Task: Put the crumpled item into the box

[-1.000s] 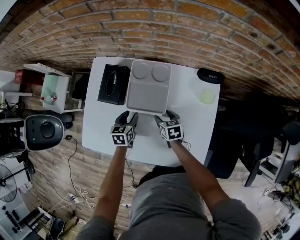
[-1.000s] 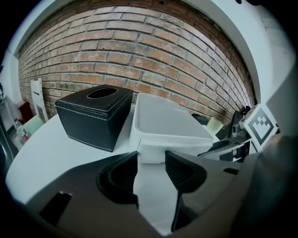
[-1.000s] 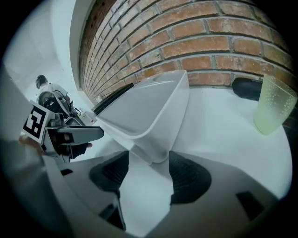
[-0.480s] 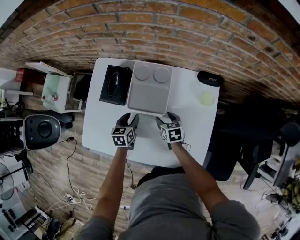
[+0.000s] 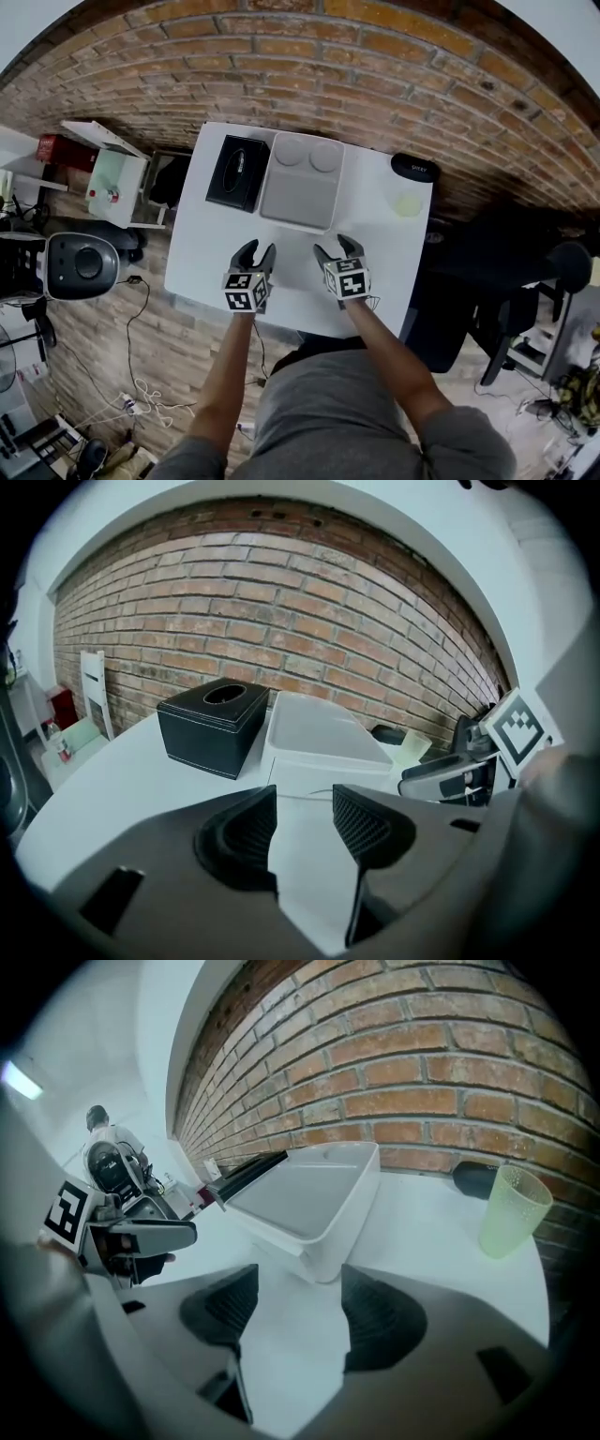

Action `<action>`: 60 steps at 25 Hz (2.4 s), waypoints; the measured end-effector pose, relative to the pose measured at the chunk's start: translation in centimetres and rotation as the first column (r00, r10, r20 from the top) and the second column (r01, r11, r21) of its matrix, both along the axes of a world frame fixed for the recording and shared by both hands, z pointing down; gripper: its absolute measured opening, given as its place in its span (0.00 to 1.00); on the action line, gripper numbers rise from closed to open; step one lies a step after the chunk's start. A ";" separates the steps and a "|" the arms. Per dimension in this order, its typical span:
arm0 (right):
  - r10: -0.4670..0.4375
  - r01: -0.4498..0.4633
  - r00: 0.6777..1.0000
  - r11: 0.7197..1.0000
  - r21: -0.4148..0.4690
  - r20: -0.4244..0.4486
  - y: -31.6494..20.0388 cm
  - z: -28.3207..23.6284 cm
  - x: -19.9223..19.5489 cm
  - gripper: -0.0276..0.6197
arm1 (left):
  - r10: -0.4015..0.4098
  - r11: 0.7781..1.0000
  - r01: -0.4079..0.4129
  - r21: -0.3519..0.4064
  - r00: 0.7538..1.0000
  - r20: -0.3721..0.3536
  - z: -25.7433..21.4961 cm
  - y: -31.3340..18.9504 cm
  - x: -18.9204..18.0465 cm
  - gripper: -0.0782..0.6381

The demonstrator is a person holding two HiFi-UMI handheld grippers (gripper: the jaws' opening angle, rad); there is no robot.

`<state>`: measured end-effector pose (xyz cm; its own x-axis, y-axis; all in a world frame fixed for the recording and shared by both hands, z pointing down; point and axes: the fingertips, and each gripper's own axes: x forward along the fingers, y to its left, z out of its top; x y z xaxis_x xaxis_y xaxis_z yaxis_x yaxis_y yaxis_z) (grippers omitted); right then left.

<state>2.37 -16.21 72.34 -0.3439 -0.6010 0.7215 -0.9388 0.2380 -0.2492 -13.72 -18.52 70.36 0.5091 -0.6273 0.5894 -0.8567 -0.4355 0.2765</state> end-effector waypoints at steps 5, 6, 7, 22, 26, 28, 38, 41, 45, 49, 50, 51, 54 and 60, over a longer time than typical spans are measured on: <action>-0.007 0.008 1.000 0.999 0.043 -0.020 2.0 -2.2 0.4 0.48 | -0.039 0.999 0.040 0.029 0.999 -0.035 -2.1 2.7 -1.1 0.37; -0.004 0.005 1.000 0.999 0.047 -0.016 2.6 -2.7 0.4 0.48 | -0.046 0.998 0.048 0.036 0.998 -0.049 -2.7 3.4 -1.3 0.37; 0.000 0.001 1.000 0.999 0.051 -0.010 3.1 -3.2 0.5 0.48 | -0.051 0.998 0.053 0.044 0.997 -0.061 -3.3 4.1 -1.5 0.37; 0.025 -0.024 1.000 0.982 0.187 -0.002 11.3 -10.0 -0.2 0.49 | -0.085 0.978 0.099 0.185 0.993 -0.085 -11.7 13.7 -6.5 0.37; 0.051 -0.060 0.998 0.973 0.222 0.048 13.6 -12.4 -0.7 0.49 | -0.079 0.978 0.101 0.180 0.989 -0.126 -12.8 16.1 -7.3 0.37; 0.053 -0.066 0.997 0.969 0.237 0.062 14.8 -13.7 -1.0 0.49 | -0.090 0.977 0.115 0.179 0.986 -0.143 -13.0 17.3 -7.8 0.37; 0.039 -0.046 0.999 0.954 0.297 0.028 18.4 -17.2 -0.8 0.48 | -0.074 0.964 0.113 0.241 0.984 -0.164 -16.3 20.8 -7.4 0.37; 0.032 -0.039 0.999 0.951 0.305 0.027 19.1 -17.2 -0.8 0.48 | -0.051 0.969 0.092 0.230 0.983 -0.179 -16.4 21.7 -6.4 0.37; 0.016 -0.029 0.999 0.947 0.319 0.043 20.0 -17.7 -0.2 0.49 | -0.045 0.966 0.085 0.244 0.985 -0.165 -17.1 22.8 -5.1 0.37; -0.009 -0.005 0.999 0.938 0.346 0.038 21.1 -18.9 0.8 0.49 | -0.031 0.961 0.069 0.266 0.989 -0.145 -18.4 24.2 -3.1 0.37; -0.016 0.002 0.999 0.936 0.353 0.035 21.5 -19.2 0.9 0.49 | -0.029 0.960 0.068 0.271 0.989 -0.143 -18.8 24.7 -2.6 0.37; -0.021 0.008 0.999 0.933 0.361 0.034 21.9 -19.5 1.1 0.49 | -0.029 0.958 0.068 0.277 0.989 -0.143 -19.2 25.2 -2.1 0.37; -0.039 0.025 0.999 0.921 0.388 0.030 22.8 -20.4 2.0 0.49 | -0.032 0.948 0.074 0.308 0.989 -0.141 -20.4 26.1 -0.5 0.37; -0.083 0.073 0.996 0.913 0.401 0.009 25.0 -21.0 3.4 0.49 | -0.070 0.946 0.105 0.306 0.990 -0.123 -20.5 28.3 0.6 0.37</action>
